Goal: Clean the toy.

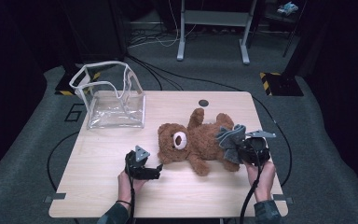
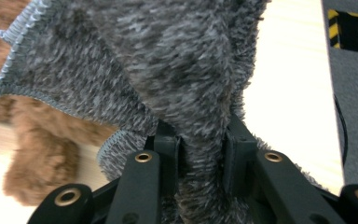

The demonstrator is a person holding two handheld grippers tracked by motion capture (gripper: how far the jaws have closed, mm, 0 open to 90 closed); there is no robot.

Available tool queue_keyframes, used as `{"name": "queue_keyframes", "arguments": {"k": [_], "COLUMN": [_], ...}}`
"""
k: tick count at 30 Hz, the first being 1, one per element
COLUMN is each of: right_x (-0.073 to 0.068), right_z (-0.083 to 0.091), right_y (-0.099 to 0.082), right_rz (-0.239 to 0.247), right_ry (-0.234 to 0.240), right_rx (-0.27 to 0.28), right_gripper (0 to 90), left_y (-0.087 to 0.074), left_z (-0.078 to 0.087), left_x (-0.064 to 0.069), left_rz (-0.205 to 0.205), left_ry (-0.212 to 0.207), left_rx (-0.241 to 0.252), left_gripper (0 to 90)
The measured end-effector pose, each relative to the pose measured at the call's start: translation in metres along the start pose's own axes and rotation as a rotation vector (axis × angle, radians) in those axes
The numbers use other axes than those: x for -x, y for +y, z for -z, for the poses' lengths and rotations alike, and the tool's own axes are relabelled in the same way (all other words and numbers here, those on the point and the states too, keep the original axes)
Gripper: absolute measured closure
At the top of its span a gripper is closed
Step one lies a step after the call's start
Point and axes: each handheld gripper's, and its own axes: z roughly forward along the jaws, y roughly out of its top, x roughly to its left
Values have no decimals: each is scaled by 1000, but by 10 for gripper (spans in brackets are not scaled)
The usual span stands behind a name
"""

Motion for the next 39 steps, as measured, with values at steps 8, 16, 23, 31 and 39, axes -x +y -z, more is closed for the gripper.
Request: {"name": "queue_keyframes", "arguments": {"k": [8, 16, 23, 31, 39], "right_x": [24, 40, 41, 36, 33], "right_z": [-9, -20, -35, -43, -47], "right_y": [-14, -16, -14, -19, -25], "right_rz": [-68, -126, -143, -149, -147], "right_ry": [-29, -28, -32, -34, -43], "right_rx": [-21, -24, -48, -78, -90], "right_gripper": [716, 714, 712, 712, 712], "left_y": [13, 28, 33, 40, 45], "left_z": [-7, -12, -21, -38, -60], "left_x": [30, 57, 84, 116, 137], "left_rz": [-38, -69, -108, -131, -141], "left_ry": [-37, -76, -116, -154, -82], "left_rx": [13, 27, 18, 0, -29], "left_gripper": [58, 62, 64, 75, 155]}}
